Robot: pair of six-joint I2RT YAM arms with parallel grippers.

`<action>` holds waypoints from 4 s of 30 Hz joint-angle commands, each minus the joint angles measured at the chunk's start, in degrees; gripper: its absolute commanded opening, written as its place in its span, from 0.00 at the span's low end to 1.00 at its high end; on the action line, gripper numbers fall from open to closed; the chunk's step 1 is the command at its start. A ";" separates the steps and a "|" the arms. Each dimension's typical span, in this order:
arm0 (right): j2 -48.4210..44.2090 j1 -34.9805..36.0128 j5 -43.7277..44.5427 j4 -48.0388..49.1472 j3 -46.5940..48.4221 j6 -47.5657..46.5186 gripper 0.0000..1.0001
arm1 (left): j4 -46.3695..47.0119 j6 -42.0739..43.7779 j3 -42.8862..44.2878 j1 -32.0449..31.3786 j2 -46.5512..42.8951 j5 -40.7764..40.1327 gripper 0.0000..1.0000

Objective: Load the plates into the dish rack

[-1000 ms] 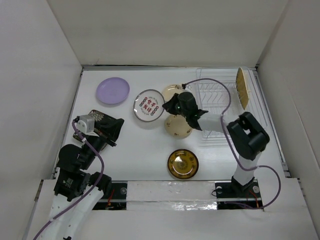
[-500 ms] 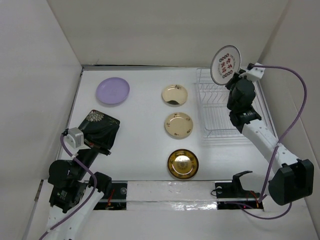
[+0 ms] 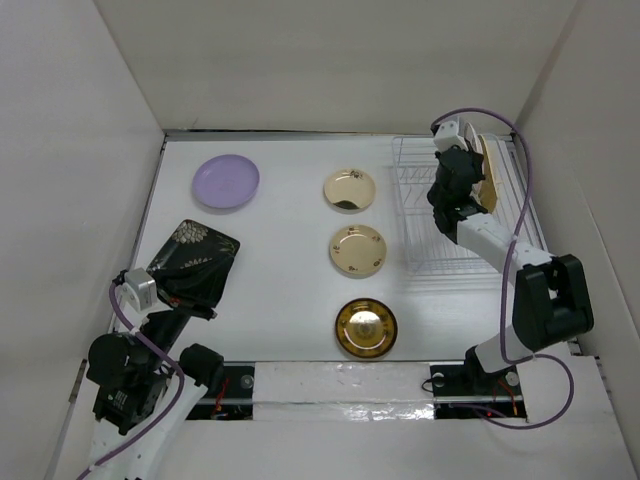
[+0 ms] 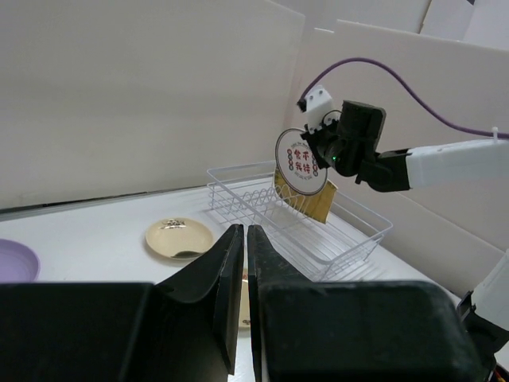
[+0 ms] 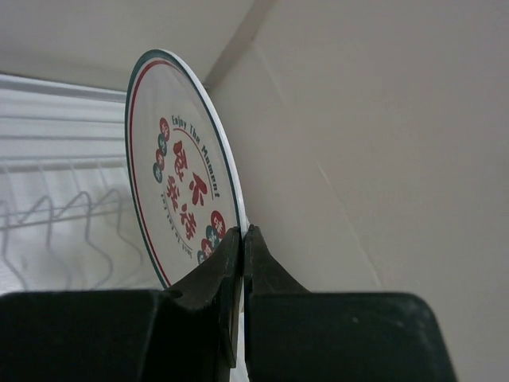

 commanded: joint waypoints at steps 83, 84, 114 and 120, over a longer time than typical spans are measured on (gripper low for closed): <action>-35.53 20.89 -54.29 -41.48 -34.34 79.29 0.68 | 0.91 1.25 0.41 -0.61 10.17 0.80 0.00; -34.74 20.89 -54.56 -41.29 -35.04 79.21 0.68 | 0.74 1.25 0.32 -0.61 10.35 0.54 0.00; -34.22 16.07 -36.42 -41.12 -5.01 60.86 0.00 | 1.09 1.43 0.32 1.67 12.99 2.20 0.02; -19.99 8.68 -1.53 -24.20 4.21 49.35 0.00 | 1.17 1.25 0.23 1.67 10.80 2.64 0.02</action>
